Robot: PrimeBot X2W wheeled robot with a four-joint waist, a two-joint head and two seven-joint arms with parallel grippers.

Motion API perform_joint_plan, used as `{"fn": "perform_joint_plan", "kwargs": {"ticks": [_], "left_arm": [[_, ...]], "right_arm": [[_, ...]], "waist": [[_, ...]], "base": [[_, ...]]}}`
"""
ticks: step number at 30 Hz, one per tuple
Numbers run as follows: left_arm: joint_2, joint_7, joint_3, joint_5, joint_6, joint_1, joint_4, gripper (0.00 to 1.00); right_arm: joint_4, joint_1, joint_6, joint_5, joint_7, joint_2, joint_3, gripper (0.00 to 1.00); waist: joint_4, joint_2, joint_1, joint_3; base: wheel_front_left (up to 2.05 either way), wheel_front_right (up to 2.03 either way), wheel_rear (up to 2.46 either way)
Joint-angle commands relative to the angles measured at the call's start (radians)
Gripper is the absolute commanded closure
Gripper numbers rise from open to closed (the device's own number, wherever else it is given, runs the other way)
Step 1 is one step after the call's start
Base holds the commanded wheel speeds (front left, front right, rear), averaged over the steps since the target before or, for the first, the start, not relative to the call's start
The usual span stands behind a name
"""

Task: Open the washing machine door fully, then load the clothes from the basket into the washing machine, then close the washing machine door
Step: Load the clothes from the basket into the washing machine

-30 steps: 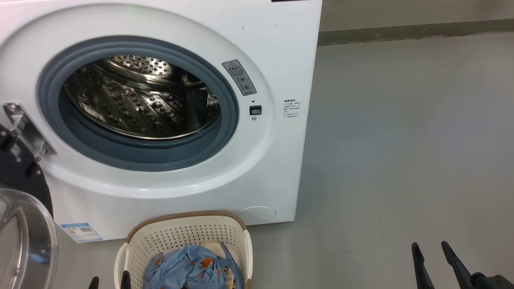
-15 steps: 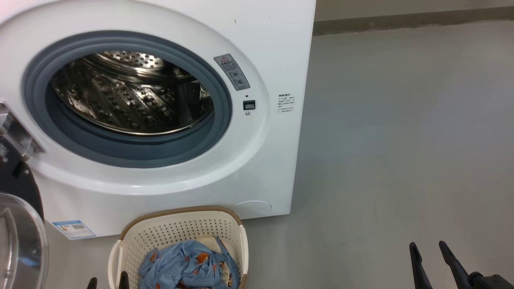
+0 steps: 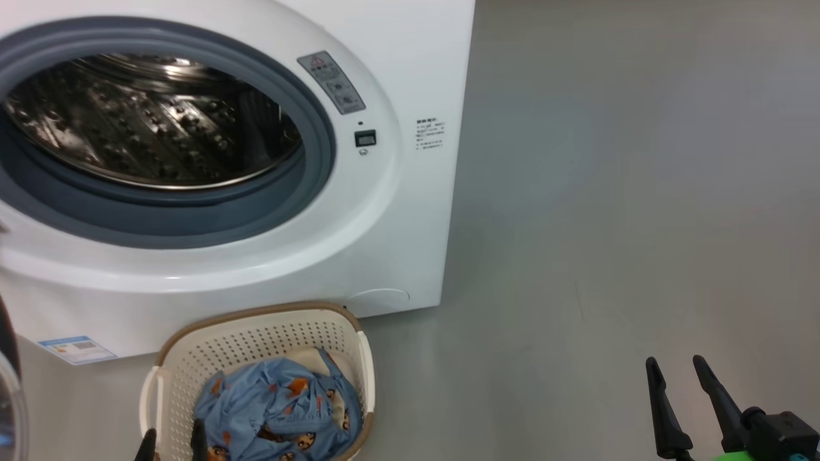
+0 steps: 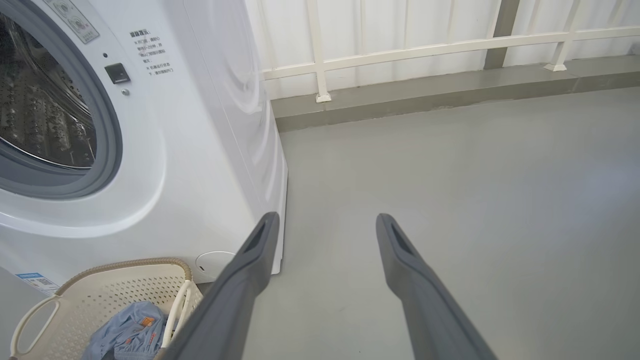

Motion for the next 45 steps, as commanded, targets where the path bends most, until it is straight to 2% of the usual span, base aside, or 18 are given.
{"fn": "perform_joint_plan", "kwargs": {"ticks": [1, 8, 10, 24, 34, 45], "left_arm": [[0.006, -0.014, 0.033, 0.009, -0.003, -0.040, -0.011, 0.00], [0.006, -0.014, 0.043, 0.021, 0.003, -0.110, 0.072, 0.00], [0.021, -0.014, 0.064, 0.058, 0.009, -0.257, 0.256, 0.00], [0.101, 0.028, 0.073, 0.052, 0.012, -0.482, 0.542, 0.00], [0.142, 0.107, 0.076, 0.019, 0.003, -0.617, 0.713, 0.00], [0.192, 0.144, 0.059, 0.004, -0.008, -0.767, 0.877, 0.00]], "right_arm": [[-0.023, -0.032, 0.002, 0.013, -0.012, -0.009, 0.023, 0.00], [-0.020, -0.062, 0.002, 0.019, -0.012, -0.007, 0.031, 0.00], [-0.014, -0.130, 0.002, 0.057, -0.012, -0.007, 0.056, 0.00], [-0.009, -0.215, 0.002, 0.092, -0.012, -0.006, 0.095, 0.00], [-0.015, -0.269, 0.002, 0.101, -0.012, -0.006, 0.119, 0.00], [-0.029, -0.327, 0.002, 0.111, -0.012, -0.006, 0.137, 0.00]], "waist": [[-0.024, 0.0000, 0.0000, 0.031], [-0.052, 0.0000, 0.0000, 0.084], [-0.099, 0.0000, 0.0000, 0.195], [-0.162, 0.0000, 0.0000, 0.353], [-0.192, 0.0000, 0.0000, 0.460], [-0.218, 0.0000, 0.0000, 0.569]], "base": [[0.00, 0.00, 0.00], [0.00, 0.00, 0.00], [0.00, 0.00, 0.00], [0.00, 0.00, 0.00], [0.00, 0.00, 0.00], [0.00, 0.00, 0.00]]}}
